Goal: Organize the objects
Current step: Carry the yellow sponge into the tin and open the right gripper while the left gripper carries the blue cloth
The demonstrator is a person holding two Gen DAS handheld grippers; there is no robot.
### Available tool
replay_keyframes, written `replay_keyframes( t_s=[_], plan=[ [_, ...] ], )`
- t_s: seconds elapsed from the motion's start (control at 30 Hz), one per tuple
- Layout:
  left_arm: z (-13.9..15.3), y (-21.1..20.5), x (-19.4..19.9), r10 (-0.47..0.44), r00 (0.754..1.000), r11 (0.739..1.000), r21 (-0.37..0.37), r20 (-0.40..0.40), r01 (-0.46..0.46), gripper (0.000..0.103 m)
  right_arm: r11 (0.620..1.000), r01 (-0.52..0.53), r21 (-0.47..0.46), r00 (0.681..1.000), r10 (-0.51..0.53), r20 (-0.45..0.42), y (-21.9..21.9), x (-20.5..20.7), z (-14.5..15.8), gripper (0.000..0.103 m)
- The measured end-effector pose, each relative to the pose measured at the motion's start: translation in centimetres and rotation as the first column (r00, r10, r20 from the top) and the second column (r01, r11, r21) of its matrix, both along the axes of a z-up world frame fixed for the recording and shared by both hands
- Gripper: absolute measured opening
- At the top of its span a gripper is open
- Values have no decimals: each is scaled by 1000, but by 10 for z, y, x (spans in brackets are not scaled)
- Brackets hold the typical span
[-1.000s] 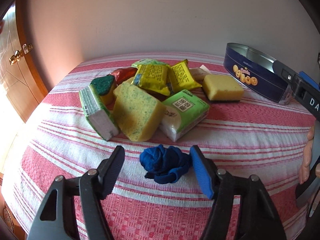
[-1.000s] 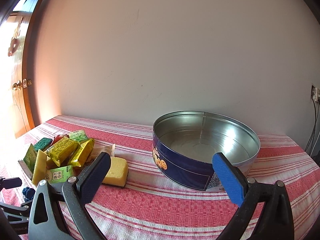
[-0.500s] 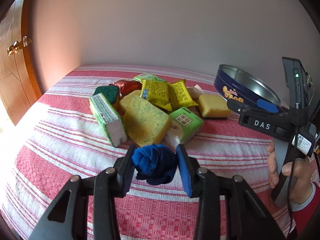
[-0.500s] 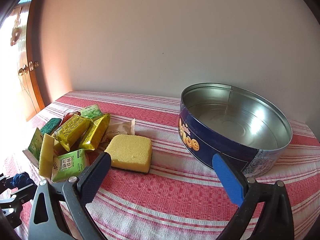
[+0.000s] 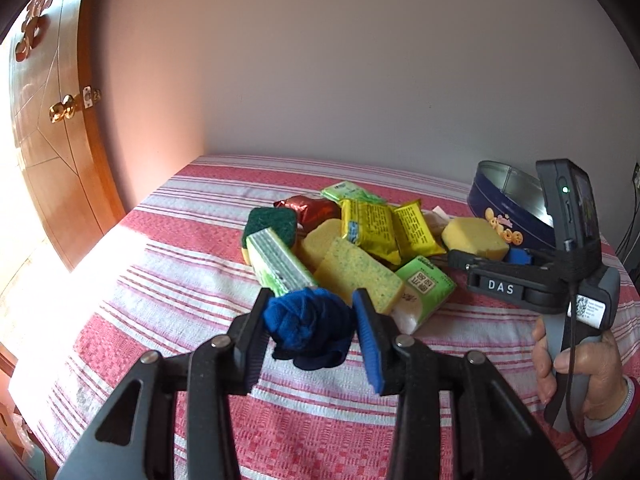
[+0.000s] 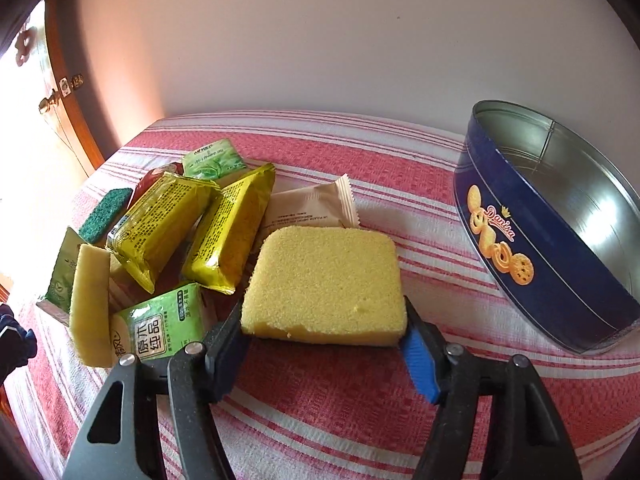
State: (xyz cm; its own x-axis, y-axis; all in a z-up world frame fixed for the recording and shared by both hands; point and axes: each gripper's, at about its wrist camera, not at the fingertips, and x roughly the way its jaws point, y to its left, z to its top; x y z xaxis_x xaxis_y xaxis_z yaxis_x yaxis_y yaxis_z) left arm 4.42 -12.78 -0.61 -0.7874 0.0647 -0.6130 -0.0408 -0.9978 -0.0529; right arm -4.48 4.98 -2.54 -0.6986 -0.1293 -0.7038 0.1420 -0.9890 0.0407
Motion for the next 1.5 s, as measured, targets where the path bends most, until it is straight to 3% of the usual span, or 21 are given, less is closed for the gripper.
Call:
replay_keyframes(
  t_s=[0.17,0.27,0.37,0.6,0.8,1.17,1.5],
  plan=[
    [19,30,-10,-38,997,999,-26,-62,36,39,1000,29,6,968,-27,-249,28,40,52,71],
    [34,55,-17,-74,991,997,-42,-110,69,39,993,116,-2,933,-109,-344,64,49,73,71],
    [45,84,-26,-126,980,992,-34,-152,122,39,977,206,49,906,-172,-386,100,44,78,71],
    [49,167,-58,-254,945,967,-33,-204,253,39,940,338,52,896,-304,-323,182,16,62,71],
    [30,229,-87,-321,932,947,-44,-166,318,39,916,399,35,890,-377,-257,222,1,53,71],
    [2,268,-126,-356,931,934,-6,-76,357,39,917,364,164,921,-329,-207,212,-19,29,71],
    [-9,278,-136,-369,927,928,17,-67,371,39,932,333,143,932,-302,-199,211,-21,26,71]
  ],
)
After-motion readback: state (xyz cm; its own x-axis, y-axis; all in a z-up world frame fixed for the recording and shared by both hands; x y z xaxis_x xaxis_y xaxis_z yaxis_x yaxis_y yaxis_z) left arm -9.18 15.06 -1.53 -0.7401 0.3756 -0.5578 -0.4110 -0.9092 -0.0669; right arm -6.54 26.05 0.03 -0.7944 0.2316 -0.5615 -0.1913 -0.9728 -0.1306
